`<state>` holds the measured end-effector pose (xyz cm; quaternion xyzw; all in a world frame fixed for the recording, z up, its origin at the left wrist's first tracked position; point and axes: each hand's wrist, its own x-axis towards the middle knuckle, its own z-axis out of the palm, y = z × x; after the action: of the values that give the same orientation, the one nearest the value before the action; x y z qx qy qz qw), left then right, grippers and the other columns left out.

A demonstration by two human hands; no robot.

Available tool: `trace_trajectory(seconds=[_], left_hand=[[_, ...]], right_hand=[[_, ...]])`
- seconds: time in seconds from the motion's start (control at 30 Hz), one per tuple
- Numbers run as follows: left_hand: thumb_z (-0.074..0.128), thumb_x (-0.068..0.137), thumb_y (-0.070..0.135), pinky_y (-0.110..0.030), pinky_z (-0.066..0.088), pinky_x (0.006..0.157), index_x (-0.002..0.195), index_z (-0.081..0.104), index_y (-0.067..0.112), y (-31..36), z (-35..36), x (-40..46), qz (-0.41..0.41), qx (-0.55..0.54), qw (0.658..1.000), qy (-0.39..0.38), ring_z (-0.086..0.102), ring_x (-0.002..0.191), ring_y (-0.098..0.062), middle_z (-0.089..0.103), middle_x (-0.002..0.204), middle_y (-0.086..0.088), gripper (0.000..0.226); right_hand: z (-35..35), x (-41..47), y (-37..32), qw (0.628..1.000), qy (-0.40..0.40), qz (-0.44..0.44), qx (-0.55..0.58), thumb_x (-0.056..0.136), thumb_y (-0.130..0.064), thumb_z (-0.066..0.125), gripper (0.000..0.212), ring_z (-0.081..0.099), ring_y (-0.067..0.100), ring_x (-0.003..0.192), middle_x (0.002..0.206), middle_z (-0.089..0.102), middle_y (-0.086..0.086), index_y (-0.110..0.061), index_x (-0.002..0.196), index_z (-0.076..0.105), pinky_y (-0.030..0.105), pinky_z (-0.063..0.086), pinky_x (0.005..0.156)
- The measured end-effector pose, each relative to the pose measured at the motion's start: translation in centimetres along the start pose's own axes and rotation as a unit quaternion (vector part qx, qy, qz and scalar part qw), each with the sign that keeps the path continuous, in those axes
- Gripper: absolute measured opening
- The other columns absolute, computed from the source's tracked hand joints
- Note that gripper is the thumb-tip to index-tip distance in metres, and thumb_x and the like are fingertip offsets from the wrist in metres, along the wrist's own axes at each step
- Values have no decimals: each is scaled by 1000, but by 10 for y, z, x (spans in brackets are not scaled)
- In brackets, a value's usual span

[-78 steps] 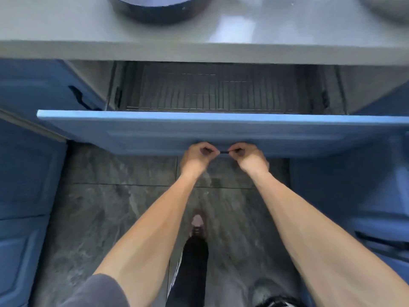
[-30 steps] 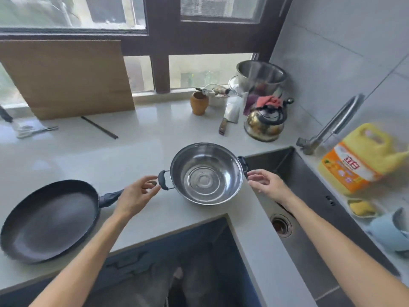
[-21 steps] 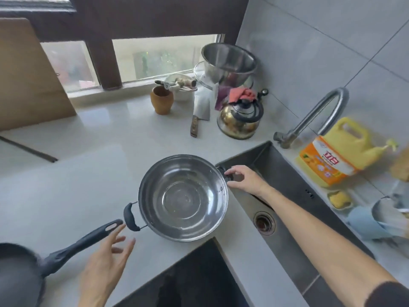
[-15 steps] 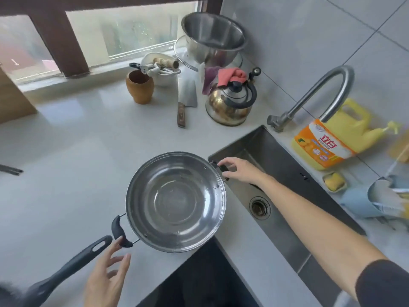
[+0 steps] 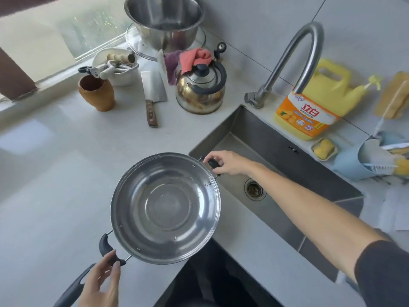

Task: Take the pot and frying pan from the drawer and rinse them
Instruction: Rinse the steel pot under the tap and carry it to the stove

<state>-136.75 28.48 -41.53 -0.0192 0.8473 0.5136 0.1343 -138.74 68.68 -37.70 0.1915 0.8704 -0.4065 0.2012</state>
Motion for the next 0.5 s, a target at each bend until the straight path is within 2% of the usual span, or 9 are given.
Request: trace_trajectory(seconds=[0.03,0.1,0.17,0.2,0.27,0.33,0.43,0.5], left_hand=[[57,85,-8,1,44,77,102,62,25,3,4,0,15,1,1000,-2,62,75,15,68,79,32,38],[58,86,-6,0,45,78,102,63,26,17,15,0,42,-2,999,-3,63,76,13,69,82,26,37],[58,87,-4,-1,45,79,98,63,34,36,29,6,62,-12,998,-11,64,78,11,71,84,12,39],[58,88,-2,-1,45,79,98,63,34,47,37,11,69,-12,997,-18,63,78,11,71,82,4,38],[58,89,1,1,43,77,100,64,30,75,56,24,86,1,995,-47,62,78,13,70,88,-7,32],[57,90,3,1,44,75,99,64,36,105,82,38,110,19,989,-92,61,79,13,68,93,-6,35],[58,90,6,-10,48,73,88,62,54,144,128,63,139,70,973,-169,62,81,11,71,89,11,49],[59,89,4,-8,47,73,87,59,63,162,166,85,162,109,955,-224,63,79,8,70,87,9,59]], right_hand=[[-6,-5,6,1000,11,-2,20,79,-9,61,35,47,-4,55,74,55,-13,-29,108,62,20,40,64],[-21,-17,21,998,31,-4,50,78,-8,60,37,54,-4,62,89,66,-6,-32,107,62,26,47,69],[-40,-36,38,997,45,2,69,78,-8,62,38,65,12,82,105,69,1,-31,108,62,34,52,80],[-50,-47,48,995,54,6,82,79,-9,63,37,67,17,89,109,69,2,-30,109,61,33,52,83],[-66,-73,74,991,83,19,105,80,-12,67,34,67,16,93,109,70,0,-28,109,62,30,52,85],[-80,-98,105,985,112,34,126,78,-13,70,33,67,13,95,107,70,-4,-31,105,62,31,52,90],[-90,-135,152,968,155,61,187,77,-8,68,35,67,17,79,96,69,-1,-36,96,60,38,54,83],[-90,-159,181,947,198,84,238,79,-1,66,33,62,15,68,94,67,7,-29,98,61,32,53,72]])
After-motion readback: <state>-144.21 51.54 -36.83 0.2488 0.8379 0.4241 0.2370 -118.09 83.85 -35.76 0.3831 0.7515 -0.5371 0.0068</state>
